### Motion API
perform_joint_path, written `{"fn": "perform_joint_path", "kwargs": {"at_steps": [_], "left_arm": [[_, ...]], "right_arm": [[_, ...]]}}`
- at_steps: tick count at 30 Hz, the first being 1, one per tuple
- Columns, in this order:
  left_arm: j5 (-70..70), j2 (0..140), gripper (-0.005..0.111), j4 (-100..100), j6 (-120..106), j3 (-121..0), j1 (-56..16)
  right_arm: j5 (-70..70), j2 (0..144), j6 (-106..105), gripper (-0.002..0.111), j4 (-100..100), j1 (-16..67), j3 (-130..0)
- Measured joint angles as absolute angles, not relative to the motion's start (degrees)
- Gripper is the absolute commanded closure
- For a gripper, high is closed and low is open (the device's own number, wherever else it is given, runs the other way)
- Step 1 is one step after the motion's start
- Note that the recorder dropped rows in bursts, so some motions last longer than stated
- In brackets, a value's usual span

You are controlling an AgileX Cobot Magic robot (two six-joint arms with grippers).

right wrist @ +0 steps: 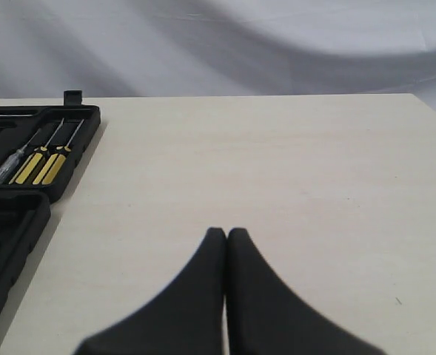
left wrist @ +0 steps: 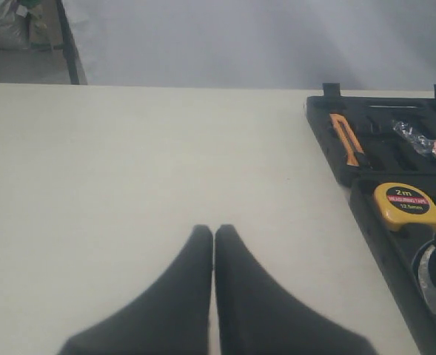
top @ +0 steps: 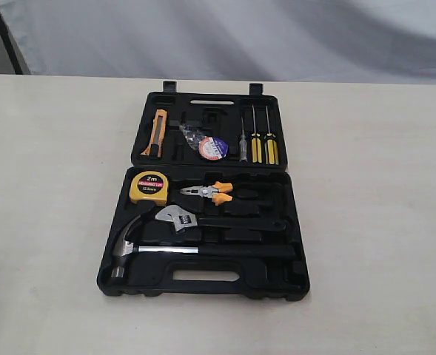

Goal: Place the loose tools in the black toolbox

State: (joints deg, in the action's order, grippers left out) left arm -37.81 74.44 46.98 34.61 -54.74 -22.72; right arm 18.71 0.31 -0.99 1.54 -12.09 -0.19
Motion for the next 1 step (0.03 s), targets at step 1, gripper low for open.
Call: {"fn": "perform_joint_path", "kwargs": {"at_steps": [1], "left_arm": [[-37.81,74.44,0.105,46.98,34.61,-54.74,-22.72]], "right_arm": [[18.71,0.31,-0.99,0.109,1.54,-12.09,-0.19]]}}
